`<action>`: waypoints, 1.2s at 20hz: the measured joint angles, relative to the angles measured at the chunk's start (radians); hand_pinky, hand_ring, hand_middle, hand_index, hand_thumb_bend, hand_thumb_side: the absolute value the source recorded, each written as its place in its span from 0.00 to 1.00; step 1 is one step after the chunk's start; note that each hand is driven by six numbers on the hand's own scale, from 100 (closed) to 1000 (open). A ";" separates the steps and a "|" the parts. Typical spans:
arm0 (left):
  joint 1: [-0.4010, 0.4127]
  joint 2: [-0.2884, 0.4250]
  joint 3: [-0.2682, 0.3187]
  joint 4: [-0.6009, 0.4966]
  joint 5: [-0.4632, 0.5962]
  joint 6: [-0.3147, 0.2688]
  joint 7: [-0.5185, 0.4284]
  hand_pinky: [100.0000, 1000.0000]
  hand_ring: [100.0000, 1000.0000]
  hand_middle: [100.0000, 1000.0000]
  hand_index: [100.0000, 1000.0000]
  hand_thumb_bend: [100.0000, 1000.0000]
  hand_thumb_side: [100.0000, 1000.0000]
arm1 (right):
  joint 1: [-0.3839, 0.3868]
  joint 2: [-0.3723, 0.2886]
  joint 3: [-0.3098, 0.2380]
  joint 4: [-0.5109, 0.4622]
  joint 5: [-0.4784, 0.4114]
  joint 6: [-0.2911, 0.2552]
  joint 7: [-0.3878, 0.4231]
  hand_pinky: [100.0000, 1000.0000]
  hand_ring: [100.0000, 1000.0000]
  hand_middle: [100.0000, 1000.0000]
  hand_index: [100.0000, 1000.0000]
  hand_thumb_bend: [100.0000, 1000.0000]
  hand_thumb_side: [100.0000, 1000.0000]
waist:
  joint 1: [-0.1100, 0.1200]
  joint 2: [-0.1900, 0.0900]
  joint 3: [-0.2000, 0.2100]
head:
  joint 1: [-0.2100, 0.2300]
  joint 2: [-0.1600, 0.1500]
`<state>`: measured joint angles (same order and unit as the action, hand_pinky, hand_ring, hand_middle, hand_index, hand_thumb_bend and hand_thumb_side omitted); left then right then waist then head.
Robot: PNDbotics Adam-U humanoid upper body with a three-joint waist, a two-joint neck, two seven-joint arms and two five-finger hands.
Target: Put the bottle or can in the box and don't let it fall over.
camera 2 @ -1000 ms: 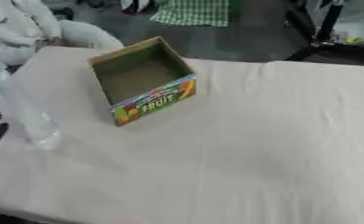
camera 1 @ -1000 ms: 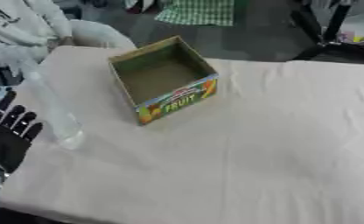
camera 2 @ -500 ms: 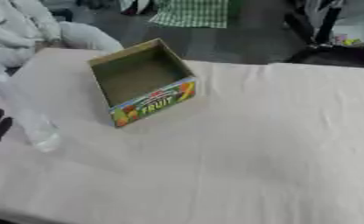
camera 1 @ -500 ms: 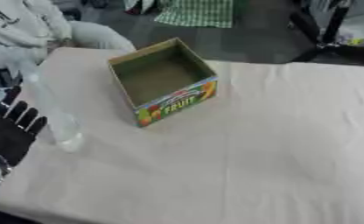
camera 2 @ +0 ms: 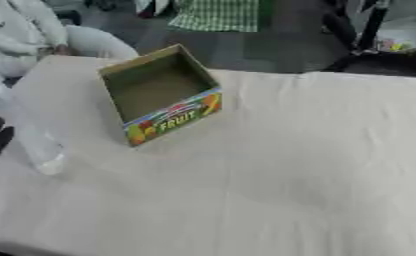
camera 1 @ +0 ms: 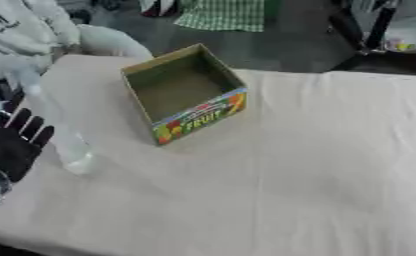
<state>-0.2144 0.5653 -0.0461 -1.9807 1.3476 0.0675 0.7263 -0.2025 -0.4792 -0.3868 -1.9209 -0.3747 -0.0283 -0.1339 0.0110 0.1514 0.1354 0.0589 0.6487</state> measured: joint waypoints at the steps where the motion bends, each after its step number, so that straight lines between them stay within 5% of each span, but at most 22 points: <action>1: -0.004 0.003 0.000 0.000 0.004 0.001 0.003 0.00 0.14 0.16 0.91 0.29 1.00 | 0.000 0.000 0.000 0.000 0.000 0.000 0.000 0.85 0.96 1.00 1.00 0.00 0.66 | 0.000 0.000 0.000 | 0.000 0.000; 24: -0.056 0.016 0.000 0.000 0.058 0.018 0.062 0.00 0.09 0.14 0.89 0.26 1.00 | 0.000 0.000 0.000 0.000 -0.001 0.000 0.000 0.85 0.96 1.00 1.00 0.00 0.66 | 0.000 0.004 -0.006 | 0.001 -0.009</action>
<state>-0.2706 0.5817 -0.0456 -1.9806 1.4054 0.0854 0.7886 -0.2023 -0.4792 -0.3868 -1.9209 -0.3759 -0.0279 -0.1342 0.0107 0.1550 0.1289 0.0601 0.6398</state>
